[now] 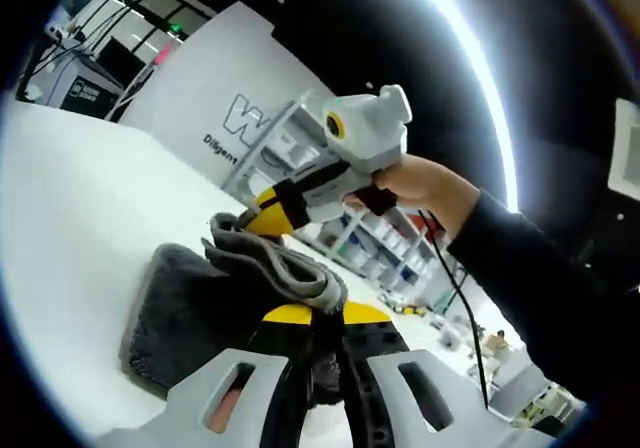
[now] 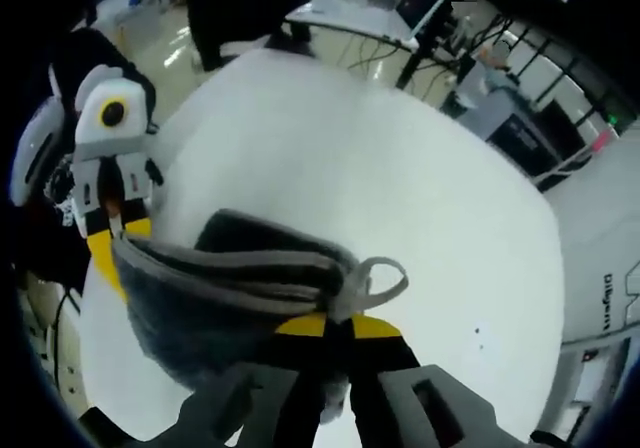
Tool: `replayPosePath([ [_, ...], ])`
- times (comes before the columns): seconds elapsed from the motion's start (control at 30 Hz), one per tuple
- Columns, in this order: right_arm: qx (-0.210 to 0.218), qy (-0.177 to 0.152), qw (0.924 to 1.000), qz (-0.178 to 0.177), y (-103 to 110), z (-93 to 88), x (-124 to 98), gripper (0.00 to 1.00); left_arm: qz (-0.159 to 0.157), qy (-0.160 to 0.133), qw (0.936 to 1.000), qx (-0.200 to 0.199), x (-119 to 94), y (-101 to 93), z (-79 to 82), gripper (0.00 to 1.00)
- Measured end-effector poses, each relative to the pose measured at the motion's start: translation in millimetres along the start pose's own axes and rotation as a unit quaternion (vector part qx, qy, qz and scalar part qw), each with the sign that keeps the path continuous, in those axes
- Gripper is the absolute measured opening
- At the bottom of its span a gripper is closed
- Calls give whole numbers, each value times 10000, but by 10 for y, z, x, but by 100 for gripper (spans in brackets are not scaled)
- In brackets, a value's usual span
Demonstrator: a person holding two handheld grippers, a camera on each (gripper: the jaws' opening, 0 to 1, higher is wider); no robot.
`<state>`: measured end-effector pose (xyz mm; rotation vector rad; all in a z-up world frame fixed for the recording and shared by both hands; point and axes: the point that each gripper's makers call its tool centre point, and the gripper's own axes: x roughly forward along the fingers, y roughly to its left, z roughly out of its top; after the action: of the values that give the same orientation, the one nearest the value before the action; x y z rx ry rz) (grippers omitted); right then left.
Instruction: Open the folded towel by lifting each exposed corner and separating the folded layers until the towel lies flat within the target outline without major curled edges
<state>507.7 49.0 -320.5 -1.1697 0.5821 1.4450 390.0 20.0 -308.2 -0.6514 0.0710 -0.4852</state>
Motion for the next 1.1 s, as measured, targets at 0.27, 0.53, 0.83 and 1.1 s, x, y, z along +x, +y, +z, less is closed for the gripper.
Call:
replayPosePath([
  [0.27, 60, -160, 9998, -113, 62, -29, -80, 0, -39, 9, 10000, 90, 45, -56, 20, 5],
  [0.53, 84, -219, 9996, -150, 71, -52, -117, 0, -91, 55, 9998, 141, 62, -147, -32, 5],
  [0.83, 177, -300, 9992, -218, 44, -80, -182, 0, -124, 65, 9996, 237, 86, -216, -49, 5],
  [1.1, 231, -353, 9986, -312, 69, -165, -269, 0, -169, 111, 9993, 316, 115, -268, -81, 5],
])
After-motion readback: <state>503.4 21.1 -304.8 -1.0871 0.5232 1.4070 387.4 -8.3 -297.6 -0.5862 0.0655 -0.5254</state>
